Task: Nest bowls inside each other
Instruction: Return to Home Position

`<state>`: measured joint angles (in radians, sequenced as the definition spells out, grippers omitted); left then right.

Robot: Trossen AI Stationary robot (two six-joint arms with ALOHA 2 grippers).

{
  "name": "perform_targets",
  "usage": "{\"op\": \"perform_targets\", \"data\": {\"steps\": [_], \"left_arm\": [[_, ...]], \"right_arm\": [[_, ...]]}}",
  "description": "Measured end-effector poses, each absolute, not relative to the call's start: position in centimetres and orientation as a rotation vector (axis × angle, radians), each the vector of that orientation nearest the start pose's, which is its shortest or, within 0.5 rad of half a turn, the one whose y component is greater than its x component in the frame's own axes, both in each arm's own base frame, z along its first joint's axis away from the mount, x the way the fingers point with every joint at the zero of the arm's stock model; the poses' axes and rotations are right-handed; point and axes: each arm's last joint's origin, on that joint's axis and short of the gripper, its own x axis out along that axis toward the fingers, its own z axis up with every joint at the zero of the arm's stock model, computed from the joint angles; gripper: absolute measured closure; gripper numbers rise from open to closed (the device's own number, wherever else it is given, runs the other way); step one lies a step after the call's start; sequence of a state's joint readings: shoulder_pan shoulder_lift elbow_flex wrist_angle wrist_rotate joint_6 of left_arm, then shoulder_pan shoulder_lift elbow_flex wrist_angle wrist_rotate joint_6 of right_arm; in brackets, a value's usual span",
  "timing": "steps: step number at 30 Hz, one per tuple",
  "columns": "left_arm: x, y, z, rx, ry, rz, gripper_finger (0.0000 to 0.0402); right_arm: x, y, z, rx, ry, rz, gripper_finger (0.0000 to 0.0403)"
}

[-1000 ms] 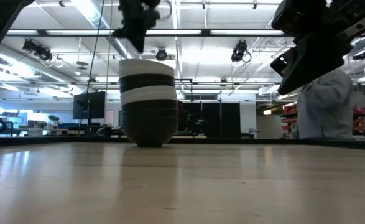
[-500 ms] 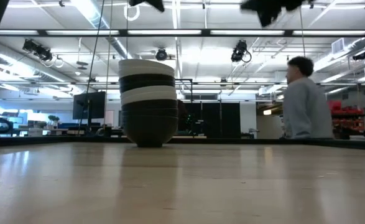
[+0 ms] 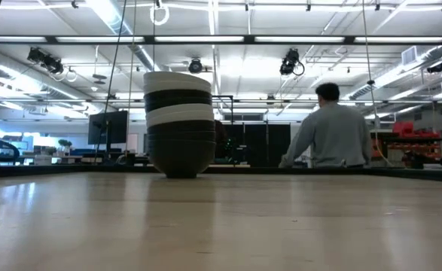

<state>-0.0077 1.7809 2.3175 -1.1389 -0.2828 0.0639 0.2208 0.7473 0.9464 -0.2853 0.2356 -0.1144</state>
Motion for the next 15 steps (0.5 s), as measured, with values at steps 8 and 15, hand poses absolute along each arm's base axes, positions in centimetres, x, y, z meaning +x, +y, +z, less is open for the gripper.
{"op": "perform_targets", "data": {"steps": [8,15], "left_arm": [[31.4,-4.4,48.8,0.228,0.611,0.341,0.0396],[27.3,-7.2,50.9,0.209,0.515,0.380,0.0397]], "right_arm": [[13.0,2.3,41.2,-0.149,0.092,-0.004,0.0403],[11.1,2.5,43.4,-0.123,0.098,0.053,0.0403]]}}
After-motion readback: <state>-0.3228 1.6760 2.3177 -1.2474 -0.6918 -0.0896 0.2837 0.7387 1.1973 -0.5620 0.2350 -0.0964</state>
